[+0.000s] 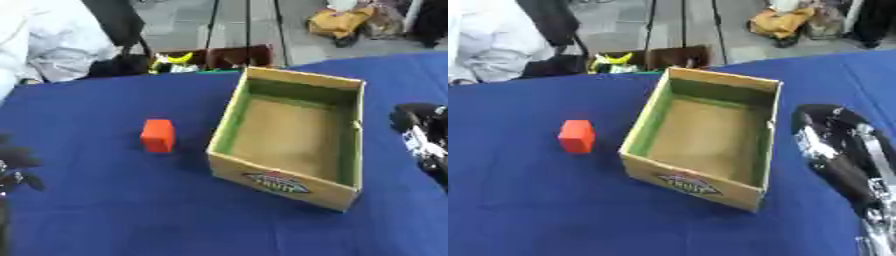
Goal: Pick up objects on the table and place them in the box.
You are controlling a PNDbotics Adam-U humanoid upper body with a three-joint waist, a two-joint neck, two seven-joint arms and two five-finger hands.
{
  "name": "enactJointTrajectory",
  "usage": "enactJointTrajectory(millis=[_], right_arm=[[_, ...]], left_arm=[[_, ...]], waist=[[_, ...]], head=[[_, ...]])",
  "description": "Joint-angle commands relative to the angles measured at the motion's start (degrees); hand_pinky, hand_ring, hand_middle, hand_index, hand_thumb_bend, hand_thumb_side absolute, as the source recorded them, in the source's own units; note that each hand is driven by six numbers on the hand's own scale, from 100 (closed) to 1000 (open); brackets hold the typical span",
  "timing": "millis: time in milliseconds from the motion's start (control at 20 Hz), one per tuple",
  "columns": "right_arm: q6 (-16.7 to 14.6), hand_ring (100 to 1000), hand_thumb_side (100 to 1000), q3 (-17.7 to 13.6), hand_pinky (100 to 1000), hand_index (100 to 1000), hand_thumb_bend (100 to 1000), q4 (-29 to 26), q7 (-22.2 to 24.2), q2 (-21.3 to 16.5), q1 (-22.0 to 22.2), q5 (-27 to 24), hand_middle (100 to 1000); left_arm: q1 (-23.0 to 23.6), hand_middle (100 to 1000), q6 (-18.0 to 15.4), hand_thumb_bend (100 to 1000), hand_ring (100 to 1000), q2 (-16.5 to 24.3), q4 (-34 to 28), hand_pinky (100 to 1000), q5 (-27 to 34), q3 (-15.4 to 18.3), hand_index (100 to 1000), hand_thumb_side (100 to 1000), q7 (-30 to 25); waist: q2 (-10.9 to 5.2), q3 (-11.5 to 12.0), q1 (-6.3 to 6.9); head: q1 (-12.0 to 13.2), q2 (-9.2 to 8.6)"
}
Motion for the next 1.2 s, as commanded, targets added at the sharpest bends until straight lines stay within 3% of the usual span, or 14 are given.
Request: enactJointTrajectory(millis=[50, 300, 550, 700, 1000, 1200], right_arm=[[-0.2, 809, 466, -0.3, 854, 719, 206, -0.6, -0.1, -1.1, -0.7, 0.4, 529], [-0.2, 809, 466, -0.1, 854, 719, 205, -0.5, 0.0, -1.3, -0.5, 0.5, 529], [-0.3, 809, 466, 0.1, 854, 719, 206, -0.3, 0.3, -1.3, -0.5, 0.5, 529], [-0.4, 809, 466, 0.3, 854, 719, 208, -0.1, 0.5, -1.4, -0.5, 0.5, 529], [-0.9, 808, 470, 0.8, 852, 718, 207, -0.2, 0.8, -2.1, -1.0, 0.4, 530], [-1.2, 806, 473, 1.2, 850, 717, 203, -0.8, 1.0, -2.5, -1.6, 0.0, 530]], left_arm=[[-0.1, 622, -1.3, 615, 584, 3.6, -1.1, 357, -1.5, 0.8, 847, 973, 0.0], [-0.9, 689, -3.4, 733, 608, 12.1, -1.1, 372, -11.3, 2.2, 891, 1000, -1.4], [-3.3, 722, -0.3, 739, 625, 19.2, -1.1, 390, -26.8, 1.5, 925, 1000, -3.5], [-4.8, 736, 1.1, 734, 635, 22.9, -1.1, 404, -32.8, 0.1, 937, 1000, -5.8], [-6.4, 751, 2.2, 812, 648, 29.3, -0.7, 416, -33.3, -1.8, 965, 963, -11.2], [-8.6, 803, 0.1, 821, 640, 34.1, 2.8, 433, -31.0, -3.0, 982, 910, -16.0]], waist=[[-1.22, 0.0, -0.10], [-1.68, 0.0, 0.27], [-1.91, -0.3, 0.37], [-2.01, -0.6, 0.50], [-1.88, -1.9, 1.08], [-1.74, -2.6, 1.58]], head=[[-0.2, -0.30], [-0.2, 0.08], [-0.1, 0.31], [0.0, 0.76], [0.4, 1.62], [0.6, 1.69]])
